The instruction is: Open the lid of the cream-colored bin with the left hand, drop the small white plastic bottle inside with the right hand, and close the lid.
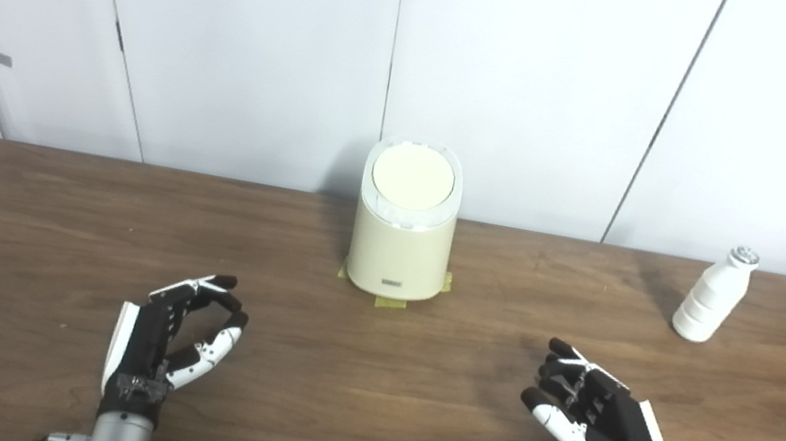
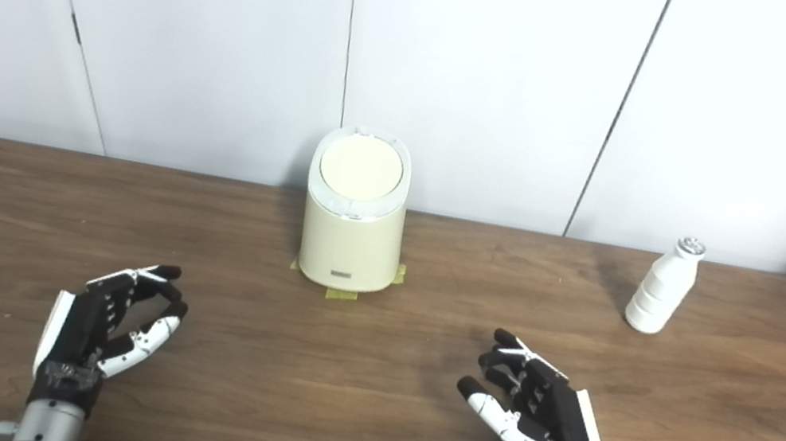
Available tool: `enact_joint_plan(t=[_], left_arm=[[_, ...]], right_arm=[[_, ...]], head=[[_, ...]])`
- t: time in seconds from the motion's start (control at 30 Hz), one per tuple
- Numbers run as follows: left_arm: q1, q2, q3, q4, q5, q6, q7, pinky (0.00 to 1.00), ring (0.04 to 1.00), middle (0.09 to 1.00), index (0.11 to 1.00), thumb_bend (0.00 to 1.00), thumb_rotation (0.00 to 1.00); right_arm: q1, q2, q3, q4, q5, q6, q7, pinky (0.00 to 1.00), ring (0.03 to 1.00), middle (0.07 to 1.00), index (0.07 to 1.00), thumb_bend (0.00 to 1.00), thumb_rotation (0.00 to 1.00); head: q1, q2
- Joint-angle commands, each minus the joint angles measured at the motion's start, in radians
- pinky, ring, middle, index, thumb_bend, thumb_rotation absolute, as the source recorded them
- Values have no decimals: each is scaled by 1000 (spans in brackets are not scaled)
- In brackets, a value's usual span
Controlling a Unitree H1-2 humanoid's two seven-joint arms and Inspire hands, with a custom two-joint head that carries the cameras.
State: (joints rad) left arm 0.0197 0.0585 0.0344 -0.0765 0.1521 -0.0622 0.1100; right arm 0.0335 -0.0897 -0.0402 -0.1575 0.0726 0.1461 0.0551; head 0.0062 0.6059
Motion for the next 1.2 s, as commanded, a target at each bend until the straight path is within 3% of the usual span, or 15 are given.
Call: enact_joint_plan(t=[0.0,0.1,0.13,0.17,0.23,0.27,0.37,0.5,0.63,0.87,1.03,1.17], left_arm=[[40,-13,1,63,-5,-13,6,844,821,751,492,492,49],[45,-17,7,50,-32,11,-4,784,810,776,497,494,59],[47,-15,7,46,-44,22,-13,793,818,789,498,493,64],[49,-12,8,40,-55,31,-23,814,832,811,651,458,141],[54,-3,7,28,-92,40,-58,811,851,854,827,407,278],[55,3,7,24,-114,41,-78,820,865,877,875,394,357],[58,12,9,20,-152,38,-110,857,893,918,953,396,544],[67,16,21,0,-208,51,-140,938,939,962,998,516,763],[70,12,33,-40,-248,70,-146,962,964,987,1000,521,869],[48,15,37,-129,-241,149,-142,964,967,986,1000,571,931],[-27,41,32,-191,-211,246,-144,958,961,982,1000,554,791],[-95,73,15,-234,-143,325,-142,947,959,981,1000,590,767]], right_arm=[[-26,1,-5,-36,20,-22,9,788,866,852,493,482,151],[-19,-8,4,-46,12,-15,14,789,872,871,498,483,160],[-17,-11,6,-49,13,-12,17,801,882,884,684,437,367],[-14,-11,6,-51,16,-8,20,813,895,901,795,429,510],[-10,-9,3,-57,35,4,27,840,920,935,918,450,670],[-9,-8,2,-59,43,7,31,855,929,947,947,467,704],[-4,-7,0,-64,60,11,40,883,949,972,991,490,775],[4,-7,-6,-67,91,5,53,938,986,999,1000,549,903],[8,-3,-15,-75,111,9,52,947,989,1000,1000,577,930],[17,-5,-24,-98,122,14,53,954,990,993,1000,555,941],[26,-9,-19,-123,122,26,56,945,985,989,1000,544,950],[31,-7,-14,-127,117,28,55,948,980,984,1000,530,957]], head=[[-1,1],[-8,-1],[-10,-1],[-12,-1],[-13,0],[-14,0],[-14,1],[-18,2],[-17,1],[-16,-5],[-11,-9],[-7,-22]])
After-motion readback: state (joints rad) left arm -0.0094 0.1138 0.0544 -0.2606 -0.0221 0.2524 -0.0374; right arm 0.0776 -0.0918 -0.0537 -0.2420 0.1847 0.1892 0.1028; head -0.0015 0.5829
